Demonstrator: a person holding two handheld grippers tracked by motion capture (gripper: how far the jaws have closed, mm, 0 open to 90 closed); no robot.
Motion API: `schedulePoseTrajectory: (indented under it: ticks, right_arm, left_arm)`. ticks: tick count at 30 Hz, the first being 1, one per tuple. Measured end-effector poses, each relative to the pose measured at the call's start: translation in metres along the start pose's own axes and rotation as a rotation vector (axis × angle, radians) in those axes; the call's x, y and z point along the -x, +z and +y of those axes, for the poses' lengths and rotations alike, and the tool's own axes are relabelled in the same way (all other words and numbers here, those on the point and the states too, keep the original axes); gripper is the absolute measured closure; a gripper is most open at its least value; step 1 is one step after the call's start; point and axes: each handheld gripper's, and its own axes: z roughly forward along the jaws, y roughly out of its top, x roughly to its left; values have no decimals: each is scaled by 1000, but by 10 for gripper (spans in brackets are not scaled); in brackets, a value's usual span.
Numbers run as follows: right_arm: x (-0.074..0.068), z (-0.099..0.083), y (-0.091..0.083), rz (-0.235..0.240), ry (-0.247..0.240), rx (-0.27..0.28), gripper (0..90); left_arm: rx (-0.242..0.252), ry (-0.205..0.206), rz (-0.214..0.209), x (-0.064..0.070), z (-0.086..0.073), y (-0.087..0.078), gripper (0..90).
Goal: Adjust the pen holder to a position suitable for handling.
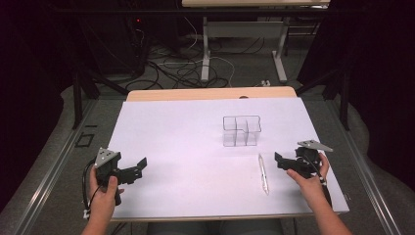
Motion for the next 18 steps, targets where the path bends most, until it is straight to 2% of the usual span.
schedulePoseTrajectory:
  ticks: [2,10,13,18]
  right_arm:
    - [1,-1,2,-4,11,-3,0]
    - [1,3,-1,-13,-13,16,0]
    - [-2,3,1,-10,-7,3,0]
    - [-6,9,-1,0,-3,-1,26]
  left_arm:
    - [1,3,-3,1,1,2,1]
    - [4,18,-12,2,1,6,1]
    - [18,26,8,3,2,3,1]
    - [23,20,12,1,2,0,1]
